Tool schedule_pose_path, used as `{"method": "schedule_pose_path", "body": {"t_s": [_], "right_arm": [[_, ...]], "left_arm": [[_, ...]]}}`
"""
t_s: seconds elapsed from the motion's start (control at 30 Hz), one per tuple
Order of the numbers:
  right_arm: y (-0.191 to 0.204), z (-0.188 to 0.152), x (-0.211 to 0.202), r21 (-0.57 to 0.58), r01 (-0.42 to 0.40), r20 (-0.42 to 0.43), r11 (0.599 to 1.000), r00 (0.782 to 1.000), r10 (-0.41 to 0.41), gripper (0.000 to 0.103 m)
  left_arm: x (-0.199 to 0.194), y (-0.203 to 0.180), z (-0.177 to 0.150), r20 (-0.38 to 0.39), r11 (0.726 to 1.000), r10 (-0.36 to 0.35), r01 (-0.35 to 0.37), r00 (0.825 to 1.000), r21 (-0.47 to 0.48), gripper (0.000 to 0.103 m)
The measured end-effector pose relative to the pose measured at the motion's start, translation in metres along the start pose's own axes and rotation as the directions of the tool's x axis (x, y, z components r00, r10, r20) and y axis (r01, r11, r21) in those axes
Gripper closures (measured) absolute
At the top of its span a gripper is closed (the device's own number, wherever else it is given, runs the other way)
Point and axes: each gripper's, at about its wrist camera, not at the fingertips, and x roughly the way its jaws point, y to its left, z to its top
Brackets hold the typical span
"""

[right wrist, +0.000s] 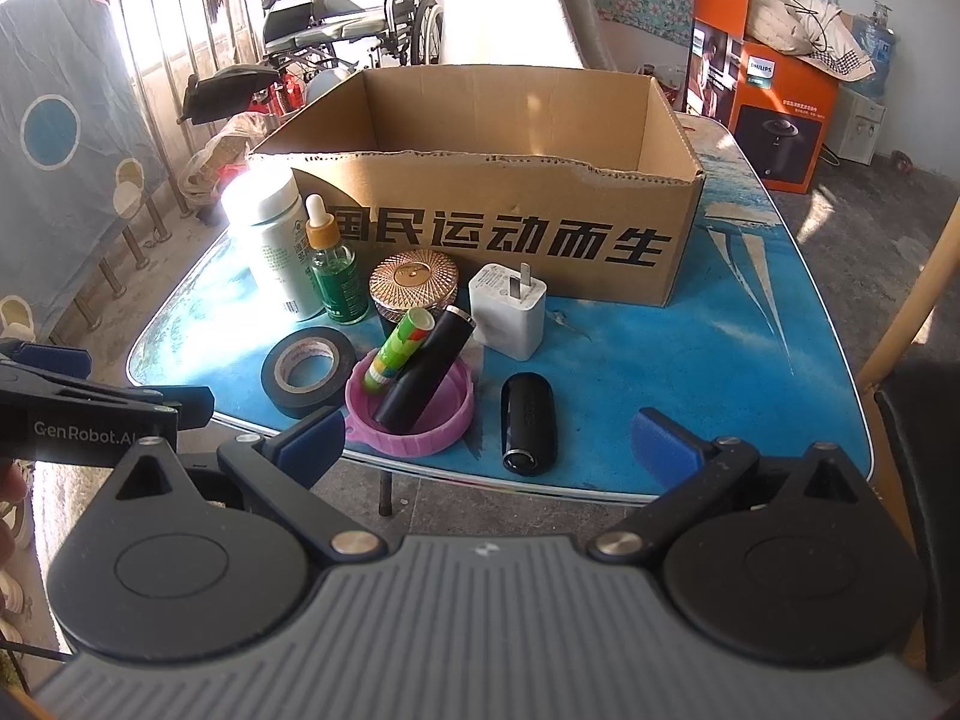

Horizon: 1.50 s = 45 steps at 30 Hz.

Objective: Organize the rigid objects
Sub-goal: 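Lower the right gripper into the pink cup and grasp the black cylinder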

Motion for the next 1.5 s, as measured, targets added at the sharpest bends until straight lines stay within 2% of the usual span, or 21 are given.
{"method": "schedule_pose_path", "body": {"t_s": [0.2, 0.3, 0.43, 0.5, 0.67, 0.7, 0.77, 0.9, 0.93, 1.0, 1.1, 1.27, 1.5], "right_arm": [[-0.025, 0.007, -0.009, 0.053, -0.030, 0.082, 0.998, 0.996, 0.025, 0.001], [-0.039, 0.013, -0.014, 0.088, -0.090, 0.137, 0.992, 0.987, 0.078, 0.001], [-0.049, 0.018, -0.011, 0.139, -0.197, 0.182, 0.970, 0.968, 0.171, 0.002], [-0.051, 0.021, -0.002, 0.169, -0.250, 0.180, 0.953, 0.959, 0.220, 0.007], [-0.042, 0.025, 0.028, 0.180, -0.335, 0.137, 0.925, 0.939, 0.314, 0.036], [-0.039, 0.026, 0.036, 0.182, -0.353, 0.125, 0.918, 0.934, 0.335, 0.039], [-0.035, 0.027, 0.047, 0.185, -0.374, 0.106, 0.909, 0.927, 0.360, 0.053], [-0.032, 0.028, 0.068, 0.200, -0.385, 0.077, 0.901, 0.923, 0.378, 0.060], [-0.032, 0.029, 0.073, 0.202, -0.382, 0.070, 0.902, 0.924, 0.376, 0.063], [-0.031, 0.029, 0.081, 0.203, -0.379, 0.062, 0.903, 0.925, 0.375, 0.067], [-0.034, 0.029, 0.091, 0.220, -0.384, 0.050, 0.897, 0.922, 0.383, 0.075], [-0.037, 0.030, 0.102, 0.237, -0.388, 0.036, 0.891, 0.920, 0.391, 0.082], [-0.033, 0.031, 0.106, 0.232, -0.415, 0.023, 0.880, 0.907, 0.421, 0.088]], "left_arm": [[-0.007, -0.006, 0.010, 0.096, 0.998, -0.034, 0.029, 0.995, 0.054, 0.000], [-0.007, -0.012, 0.015, 0.150, 0.991, -0.088, 0.072, 0.985, 0.108, 0.000], [0.002, -0.024, 0.019, 0.160, 0.976, -0.163, 0.135, 0.974, 0.173, 0.001], [0.008, -0.034, 0.020, 0.155, 0.964, -0.188, 0.153, 0.970, 0.216, 0.003], [0.022, -0.052, 0.019, 0.129, 0.931, -0.244, 0.195, 0.961, 0.310, 0.016], [0.025, -0.055, 0.019, 0.120, 0.925, -0.256, 0.206, 0.959, 0.320, 0.020], [0.031, -0.058, 0.020, 0.101, 0.915, -0.280, 0.234, 0.955, 0.329, 0.026], [0.045, -0.064, 0.023, 0.051, 0.898, -0.326, 0.292, 0.944, 0.328, 0.044], [0.047, -0.065, 0.023, 0.045, 0.896, -0.327, 0.295, 0.944, 0.331, 0.047], [0.053, -0.068, 0.024, 0.032, 0.890, -0.330, 0.300, 0.943, 0.345, 0.059], [0.059, -0.070, 0.025, 0.021, 0.884, -0.335, 0.307, 0.942, 0.353, 0.068], [0.061, -0.072, 0.028, 0.036, 0.874, -0.359, 0.323, 0.932, 0.363, 0.074], [0.060, -0.078, 0.031, 0.047, 0.863, -0.360, 0.313, 0.932, 0.397, 0.077]]}}
